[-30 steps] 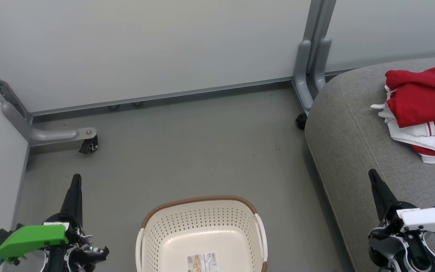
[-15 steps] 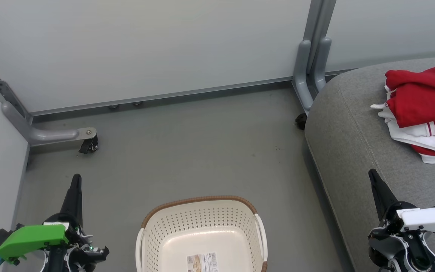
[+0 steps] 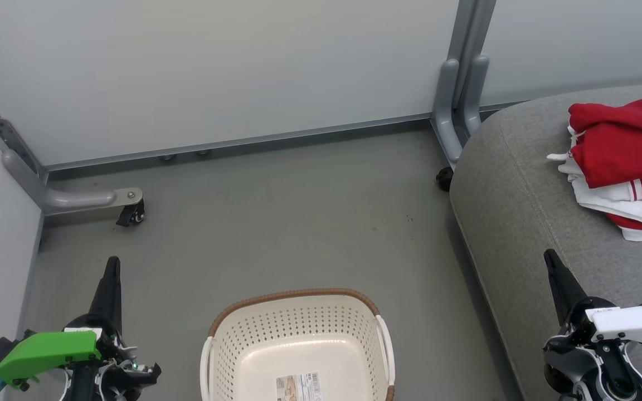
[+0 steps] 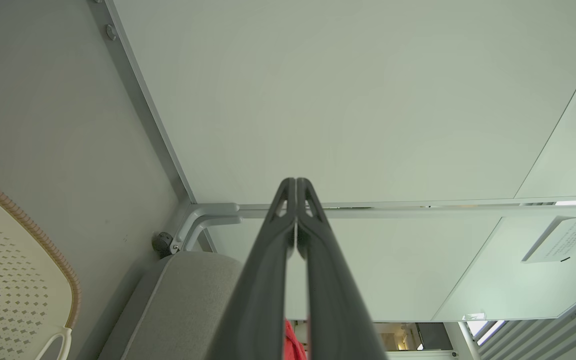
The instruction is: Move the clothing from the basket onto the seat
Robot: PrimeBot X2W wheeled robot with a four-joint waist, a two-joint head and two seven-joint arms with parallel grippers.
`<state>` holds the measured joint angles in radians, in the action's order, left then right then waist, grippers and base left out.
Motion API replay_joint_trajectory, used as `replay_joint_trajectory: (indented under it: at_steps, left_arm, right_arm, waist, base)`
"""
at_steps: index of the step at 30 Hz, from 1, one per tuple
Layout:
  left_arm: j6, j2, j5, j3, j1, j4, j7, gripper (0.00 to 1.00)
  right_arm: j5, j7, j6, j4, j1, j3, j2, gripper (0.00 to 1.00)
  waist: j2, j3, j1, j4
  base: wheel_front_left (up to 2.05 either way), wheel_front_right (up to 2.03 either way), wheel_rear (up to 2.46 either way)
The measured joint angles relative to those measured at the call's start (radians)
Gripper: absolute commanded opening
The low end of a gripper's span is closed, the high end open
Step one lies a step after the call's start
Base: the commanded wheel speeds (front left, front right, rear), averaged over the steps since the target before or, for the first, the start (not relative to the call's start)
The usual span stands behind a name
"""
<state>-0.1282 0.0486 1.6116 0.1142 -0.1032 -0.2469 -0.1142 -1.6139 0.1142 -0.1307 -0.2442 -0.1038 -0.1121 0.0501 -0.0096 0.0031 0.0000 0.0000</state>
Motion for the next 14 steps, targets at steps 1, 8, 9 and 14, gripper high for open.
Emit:
replay_joint_trajectory:
  at_steps: [1, 8, 9, 14]
  left_arm:
    - [0.000, 0.000, 0.000, 0.000, 0.000, 0.000, 0.000, 0.00]
    - [0.000, 0.000, 0.000, 0.000, 0.000, 0.000, 0.000, 0.00]
    - [0.000, 0.000, 0.000, 0.000, 0.000, 0.000, 0.000, 0.00]
    - [0.000, 0.000, 0.000, 0.000, 0.000, 0.000, 0.000, 0.00]
  right_arm:
    - [0.000, 0.000, 0.000, 0.000, 0.000, 0.000, 0.000, 0.00]
    - [0.000, 0.000, 0.000, 0.000, 0.000, 0.000, 0.000, 0.00]
    - [0.000, 0.000, 0.000, 0.000, 0.000, 0.000, 0.000, 0.00]
    - [0.000, 0.000, 0.000, 0.000, 0.000, 0.000, 0.000, 0.00]
  waist:
    - [0.0000, 0.000, 0.0001, 0.000]
    - [0.0000, 0.000, 0.0000, 0.000]
    - [0.0000, 0.000, 0.0000, 0.000]
    - [0.0000, 0.000, 0.0001, 0.000]
  base:
    - [0.00, 0.00, 0.00]
    - [0.00, 0.00, 0.00]
    - [0.00, 0.00, 0.00]
    - [0.00, 0.00, 0.00]
